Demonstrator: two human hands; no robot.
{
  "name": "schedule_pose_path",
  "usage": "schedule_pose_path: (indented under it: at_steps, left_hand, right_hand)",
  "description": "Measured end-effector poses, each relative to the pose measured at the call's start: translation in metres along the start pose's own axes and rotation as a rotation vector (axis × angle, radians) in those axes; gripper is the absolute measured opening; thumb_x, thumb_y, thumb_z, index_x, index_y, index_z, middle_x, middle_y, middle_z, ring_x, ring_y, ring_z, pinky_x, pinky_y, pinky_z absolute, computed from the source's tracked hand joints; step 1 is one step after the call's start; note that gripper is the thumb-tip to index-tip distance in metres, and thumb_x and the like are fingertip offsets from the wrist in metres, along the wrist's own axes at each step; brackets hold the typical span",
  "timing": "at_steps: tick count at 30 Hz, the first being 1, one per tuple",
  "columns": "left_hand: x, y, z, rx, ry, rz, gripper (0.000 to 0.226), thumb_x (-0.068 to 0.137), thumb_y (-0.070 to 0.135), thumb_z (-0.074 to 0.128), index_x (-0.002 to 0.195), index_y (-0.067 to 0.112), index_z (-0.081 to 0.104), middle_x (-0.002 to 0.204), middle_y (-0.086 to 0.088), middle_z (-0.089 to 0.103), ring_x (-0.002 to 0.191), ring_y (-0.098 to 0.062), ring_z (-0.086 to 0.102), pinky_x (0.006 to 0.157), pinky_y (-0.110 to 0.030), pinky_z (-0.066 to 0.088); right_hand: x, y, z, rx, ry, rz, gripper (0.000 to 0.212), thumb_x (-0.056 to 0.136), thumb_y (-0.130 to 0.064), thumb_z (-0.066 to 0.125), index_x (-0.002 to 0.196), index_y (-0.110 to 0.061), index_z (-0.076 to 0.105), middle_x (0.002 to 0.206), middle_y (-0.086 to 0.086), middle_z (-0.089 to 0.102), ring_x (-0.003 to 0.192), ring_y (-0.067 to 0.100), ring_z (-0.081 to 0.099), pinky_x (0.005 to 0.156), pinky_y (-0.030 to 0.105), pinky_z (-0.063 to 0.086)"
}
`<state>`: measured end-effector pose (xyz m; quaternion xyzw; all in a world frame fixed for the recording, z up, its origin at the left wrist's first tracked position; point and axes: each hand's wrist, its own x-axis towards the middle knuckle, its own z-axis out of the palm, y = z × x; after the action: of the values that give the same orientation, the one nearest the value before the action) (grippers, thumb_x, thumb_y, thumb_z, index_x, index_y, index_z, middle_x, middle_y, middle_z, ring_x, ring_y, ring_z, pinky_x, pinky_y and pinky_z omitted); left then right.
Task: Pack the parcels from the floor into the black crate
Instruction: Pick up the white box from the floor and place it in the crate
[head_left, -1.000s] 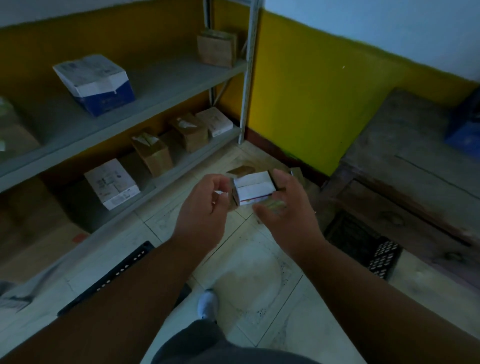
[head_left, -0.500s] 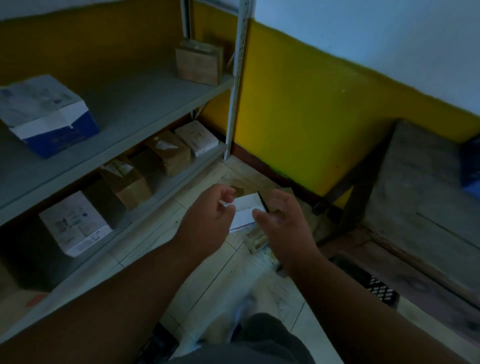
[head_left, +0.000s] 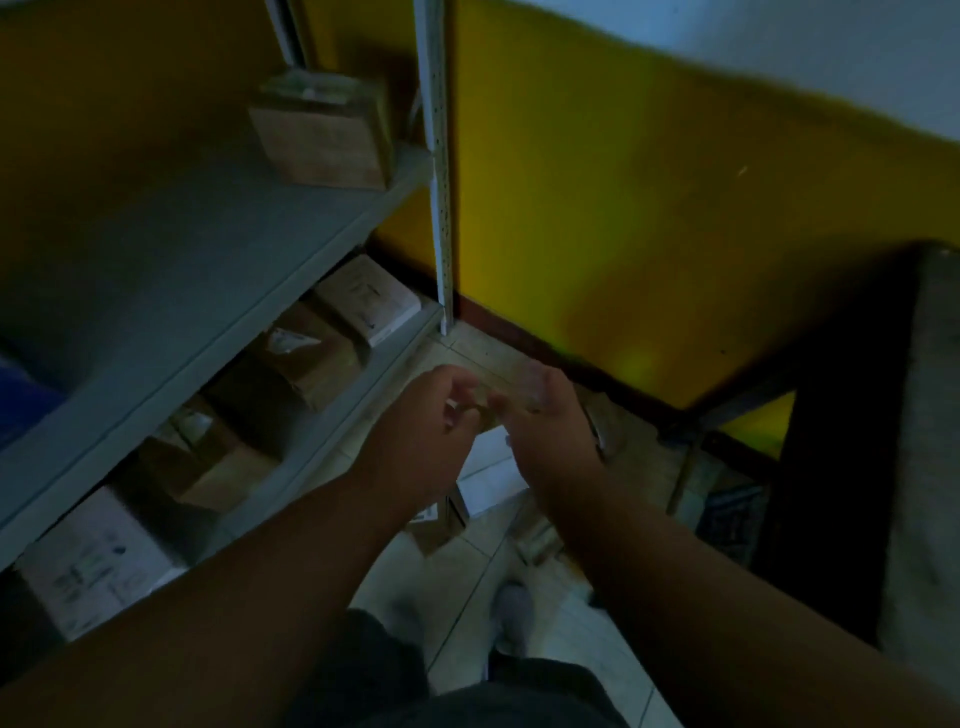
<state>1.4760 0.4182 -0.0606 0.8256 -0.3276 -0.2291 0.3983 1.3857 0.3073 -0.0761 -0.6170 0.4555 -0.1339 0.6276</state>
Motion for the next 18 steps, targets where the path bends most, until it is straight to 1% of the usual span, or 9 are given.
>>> schedule_pose_path:
  at_steps: [2,4,6,8,10,12,14,16,18]
  left_hand:
    - [0.032,-0.020,0.009,0.015,-0.054,-0.029,0.026,0.094,0.020,0.057,0.117,0.032,0.055,0.103,0.019,0.057,0.091,0.008,0.055,0.072,-0.017,0.044]
    - [0.061,-0.047,0.022,0.032,-0.134,-0.045,0.024,0.095,0.020,0.056,0.117,0.030,0.056,0.107,0.016,0.059,0.096,0.000,0.057,0.077,-0.022,0.046]
    - [0.089,-0.078,0.040,0.054,-0.227,-0.093,0.025,0.096,0.019,0.056,0.121,0.024,0.057,0.115,0.007,0.062,0.104,-0.011,0.059,0.087,-0.032,0.050]
    - [0.115,-0.113,0.060,0.072,-0.304,-0.151,0.029,0.096,0.018,0.057,0.124,0.020,0.056,0.122,0.001,0.061,0.111,-0.017,0.058,0.094,-0.038,0.049]
    - [0.138,-0.154,0.083,0.079,-0.350,-0.217,0.032,0.096,0.019,0.057,0.129,0.019,0.054,0.125,-0.001,0.059,0.113,-0.018,0.057,0.093,-0.034,0.046]
    - [0.160,-0.198,0.111,0.102,-0.404,-0.253,0.032,0.098,0.021,0.054,0.130,0.019,0.053,0.124,-0.002,0.057,0.107,-0.016,0.055,0.085,-0.029,0.041]
    - [0.180,-0.244,0.143,0.123,-0.457,-0.298,0.030,0.099,0.024,0.052,0.129,0.022,0.051,0.119,-0.002,0.057,0.099,-0.016,0.054,0.081,-0.029,0.039]
    - [0.196,-0.291,0.177,0.118,-0.488,-0.342,0.032,0.099,0.022,0.053,0.131,0.023,0.050,0.124,-0.006,0.058,0.098,-0.018,0.055,0.082,-0.029,0.041]
    - [0.208,-0.335,0.218,0.175,-0.533,-0.321,0.039,0.098,0.019,0.055,0.137,0.019,0.049,0.135,-0.007,0.054,0.113,-0.022,0.055,0.088,-0.027,0.039]
  right_hand:
    - [0.030,0.015,0.010,0.021,0.066,0.043,0.040,0.087,-0.030,0.072,0.122,-0.031,0.054,0.119,-0.008,0.059,0.091,0.005,0.062,0.054,0.013,0.050]
    - [0.057,0.037,0.018,0.040,0.135,0.100,0.036,0.088,-0.026,0.072,0.120,-0.030,0.055,0.123,-0.004,0.061,0.099,0.013,0.063,0.079,0.033,0.058]
    - [0.079,0.064,0.025,0.027,0.210,0.208,0.046,0.089,-0.027,0.071,0.131,-0.027,0.052,0.128,-0.007,0.055,0.108,0.014,0.056,0.093,0.040,0.053]
    - [0.098,0.096,0.034,0.069,0.294,0.297,0.050,0.090,-0.028,0.070,0.135,-0.028,0.049,0.126,-0.008,0.050,0.109,0.013,0.052,0.087,0.033,0.049]
    - [0.115,0.135,0.049,0.131,0.361,0.393,0.047,0.090,-0.028,0.070,0.133,-0.029,0.050,0.126,-0.007,0.051,0.109,0.015,0.055,0.078,0.030,0.049]
    - [0.136,0.180,0.067,0.195,0.405,0.475,0.046,0.090,-0.028,0.070,0.131,-0.026,0.051,0.130,-0.001,0.055,0.110,0.021,0.059,0.084,0.037,0.055]
    - [0.162,0.228,0.089,0.208,0.433,0.554,0.046,0.090,-0.028,0.071,0.132,-0.026,0.051,0.134,0.002,0.055,0.110,0.021,0.059,0.094,0.044,0.054]
    - [0.193,0.276,0.111,0.203,0.452,0.593,0.046,0.090,-0.028,0.071,0.131,-0.028,0.051,0.136,0.001,0.054,0.103,0.015,0.058,0.090,0.039,0.055]
    - [0.223,0.326,0.128,0.185,0.477,0.603,0.045,0.090,-0.029,0.070,0.131,-0.031,0.051,0.137,-0.001,0.054,0.095,0.006,0.055,0.078,0.029,0.054]
